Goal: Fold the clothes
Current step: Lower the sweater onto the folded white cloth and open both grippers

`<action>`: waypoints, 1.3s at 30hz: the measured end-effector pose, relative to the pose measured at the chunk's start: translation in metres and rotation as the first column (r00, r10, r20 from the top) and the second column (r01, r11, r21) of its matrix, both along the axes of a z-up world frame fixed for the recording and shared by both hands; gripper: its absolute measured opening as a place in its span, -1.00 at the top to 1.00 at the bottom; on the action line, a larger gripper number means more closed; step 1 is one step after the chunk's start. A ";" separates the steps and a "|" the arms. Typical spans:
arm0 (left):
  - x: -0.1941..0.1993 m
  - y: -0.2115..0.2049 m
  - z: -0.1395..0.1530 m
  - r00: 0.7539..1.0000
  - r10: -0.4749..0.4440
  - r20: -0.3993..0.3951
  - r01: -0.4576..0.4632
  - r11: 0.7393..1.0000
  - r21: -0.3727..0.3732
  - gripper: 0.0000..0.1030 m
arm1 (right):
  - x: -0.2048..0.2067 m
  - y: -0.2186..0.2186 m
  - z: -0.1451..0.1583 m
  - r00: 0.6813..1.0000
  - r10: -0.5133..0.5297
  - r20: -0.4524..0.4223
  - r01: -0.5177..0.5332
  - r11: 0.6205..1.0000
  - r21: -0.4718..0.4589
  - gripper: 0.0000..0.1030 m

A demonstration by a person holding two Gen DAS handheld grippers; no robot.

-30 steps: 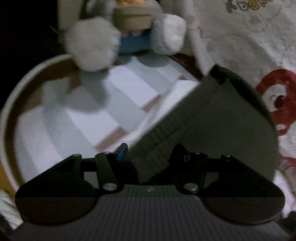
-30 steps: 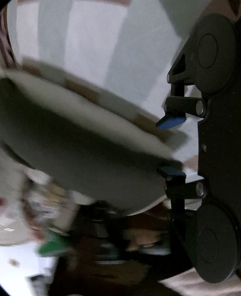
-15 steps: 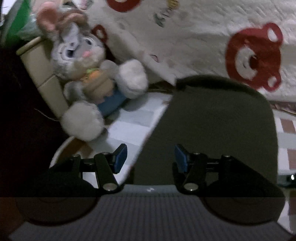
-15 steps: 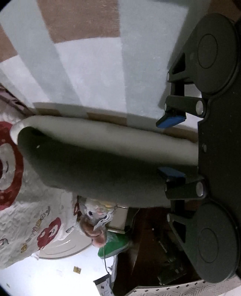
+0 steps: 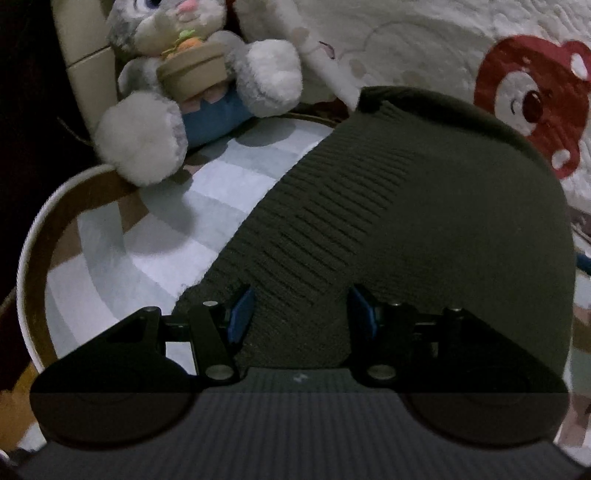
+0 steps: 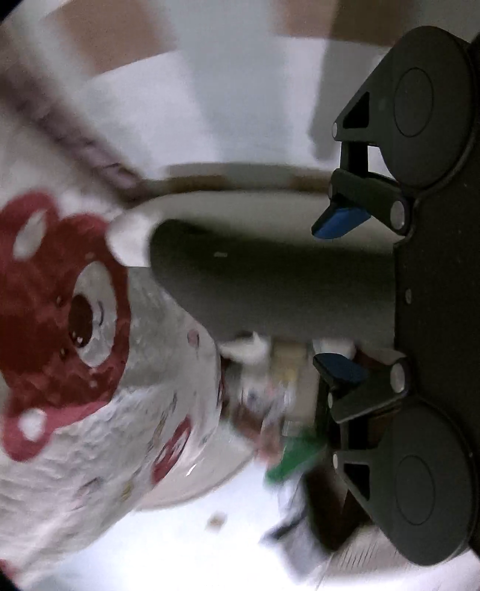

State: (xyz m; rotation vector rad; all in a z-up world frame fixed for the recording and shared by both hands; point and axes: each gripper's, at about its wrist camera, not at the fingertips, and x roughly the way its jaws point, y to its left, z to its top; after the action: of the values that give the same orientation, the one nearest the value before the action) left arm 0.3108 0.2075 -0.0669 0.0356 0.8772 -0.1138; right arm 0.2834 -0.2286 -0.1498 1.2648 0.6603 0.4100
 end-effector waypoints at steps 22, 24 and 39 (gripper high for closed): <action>-0.028 -0.007 -0.008 0.963 0.211 0.169 -0.210 0.977 -0.020 -0.13 | 0.130 0.054 0.067 0.977 0.174 0.122 -0.003 0.587 -0.810 0.47; -0.025 -0.004 -0.007 0.962 0.231 0.144 -0.223 0.972 -0.071 -0.13 | 0.127 0.050 0.044 0.986 0.128 0.103 0.006 0.597 -0.802 0.46; -0.032 -0.003 -0.015 0.935 0.324 0.141 -0.315 0.945 -0.086 -0.35 | 0.139 0.067 0.061 0.989 0.092 0.118 0.075 0.381 -0.922 -0.01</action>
State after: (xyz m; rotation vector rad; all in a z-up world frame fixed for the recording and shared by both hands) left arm 0.2785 0.2045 -0.0816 -0.1555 0.7147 0.1657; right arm 0.4229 -0.1620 -0.0884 0.1038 0.6111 0.0690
